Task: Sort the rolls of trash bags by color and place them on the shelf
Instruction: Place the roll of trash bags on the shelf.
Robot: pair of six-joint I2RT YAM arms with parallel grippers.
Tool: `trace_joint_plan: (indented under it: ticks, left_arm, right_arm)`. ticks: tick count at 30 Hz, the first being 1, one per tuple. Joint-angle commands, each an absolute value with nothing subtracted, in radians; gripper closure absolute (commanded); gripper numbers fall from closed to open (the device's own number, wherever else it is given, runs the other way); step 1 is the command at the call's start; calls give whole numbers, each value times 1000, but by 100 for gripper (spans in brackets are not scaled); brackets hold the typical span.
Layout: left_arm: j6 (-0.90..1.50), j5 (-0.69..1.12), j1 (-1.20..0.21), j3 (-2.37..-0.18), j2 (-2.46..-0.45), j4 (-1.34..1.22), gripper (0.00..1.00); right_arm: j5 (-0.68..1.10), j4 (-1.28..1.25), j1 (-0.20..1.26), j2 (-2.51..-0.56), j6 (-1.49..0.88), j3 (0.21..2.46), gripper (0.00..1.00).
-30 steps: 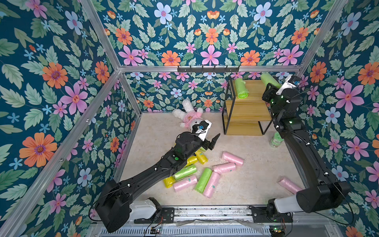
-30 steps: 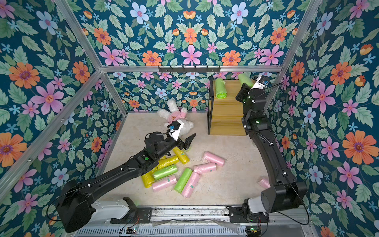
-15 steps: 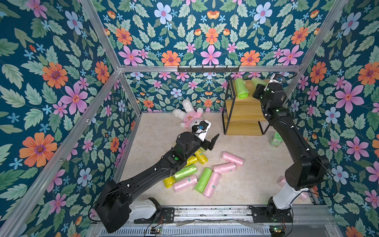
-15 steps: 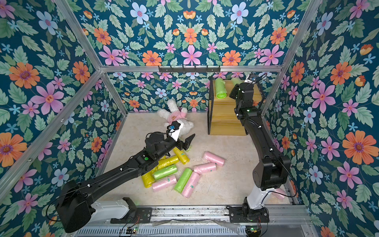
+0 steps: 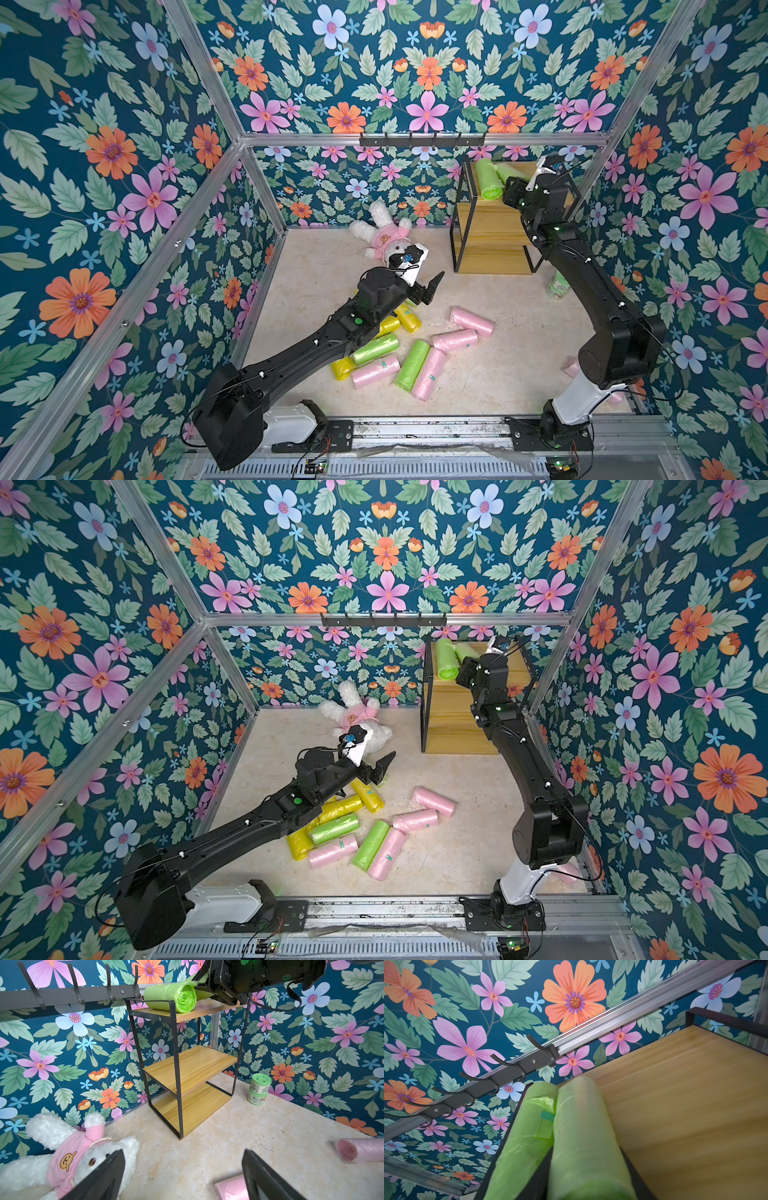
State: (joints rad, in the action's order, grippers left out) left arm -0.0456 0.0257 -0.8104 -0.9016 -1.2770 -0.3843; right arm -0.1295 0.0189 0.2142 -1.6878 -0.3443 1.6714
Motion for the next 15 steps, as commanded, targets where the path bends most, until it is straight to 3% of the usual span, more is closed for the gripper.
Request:
trace_joint_plan:
  ticks: [1,15]
  left_arm:
    - [-45,26,-809,-897,-1275,-393,7]
    - [-40,20,-810,-888,-1282,-399,7]
  right_arm:
    - [-107,11,221,-1667,-359,1655,54]
    - [-105,15,220,-1609,-360,1615,42]
